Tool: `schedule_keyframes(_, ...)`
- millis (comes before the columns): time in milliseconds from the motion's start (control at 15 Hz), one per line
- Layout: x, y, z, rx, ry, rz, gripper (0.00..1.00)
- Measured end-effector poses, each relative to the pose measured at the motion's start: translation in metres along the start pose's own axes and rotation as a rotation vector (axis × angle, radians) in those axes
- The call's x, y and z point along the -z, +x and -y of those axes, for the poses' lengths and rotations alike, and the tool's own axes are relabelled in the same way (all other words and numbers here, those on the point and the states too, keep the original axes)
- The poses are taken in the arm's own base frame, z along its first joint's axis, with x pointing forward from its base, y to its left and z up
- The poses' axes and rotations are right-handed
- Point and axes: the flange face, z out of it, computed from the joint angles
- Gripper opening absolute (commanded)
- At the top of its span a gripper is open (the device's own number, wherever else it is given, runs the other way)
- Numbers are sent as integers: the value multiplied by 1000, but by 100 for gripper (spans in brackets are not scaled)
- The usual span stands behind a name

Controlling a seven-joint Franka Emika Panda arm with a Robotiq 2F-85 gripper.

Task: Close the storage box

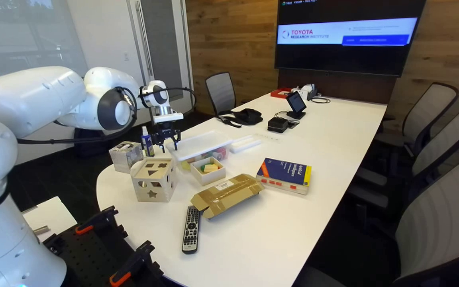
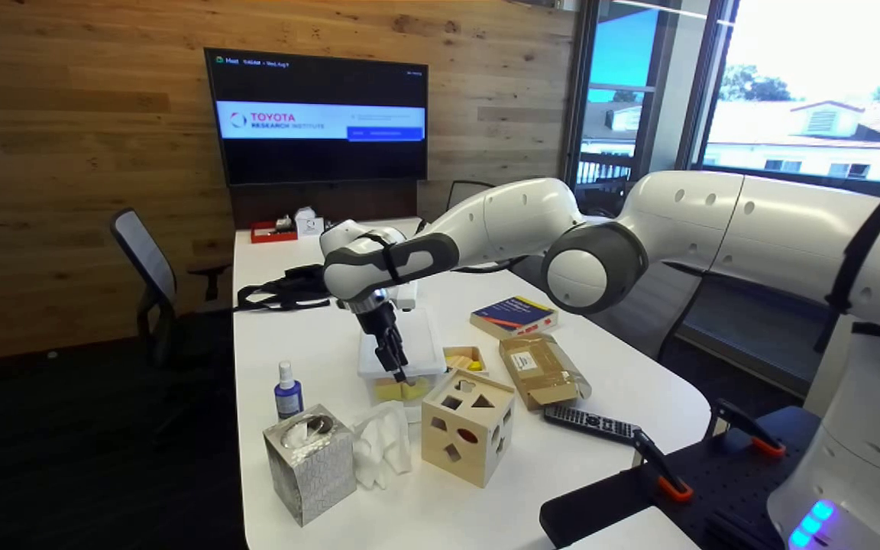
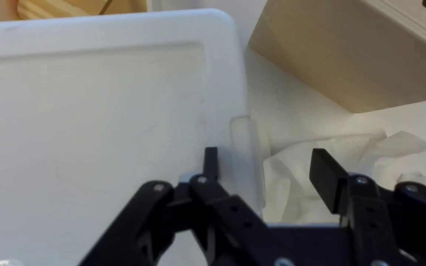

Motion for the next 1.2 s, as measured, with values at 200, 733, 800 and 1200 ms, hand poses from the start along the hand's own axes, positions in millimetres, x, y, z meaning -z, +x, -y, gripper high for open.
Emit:
schedule_keyframes(200,-4,-4,1,20,69,-8,100)
schedule_keyframes(733,-11,-14,-11,14,156,-53,100)
schedule_keyframes(800,-14,-16,-13,20,162,-53,100)
schedule_keyframes(1200,-41,-27,-28,2,190,-42,100)
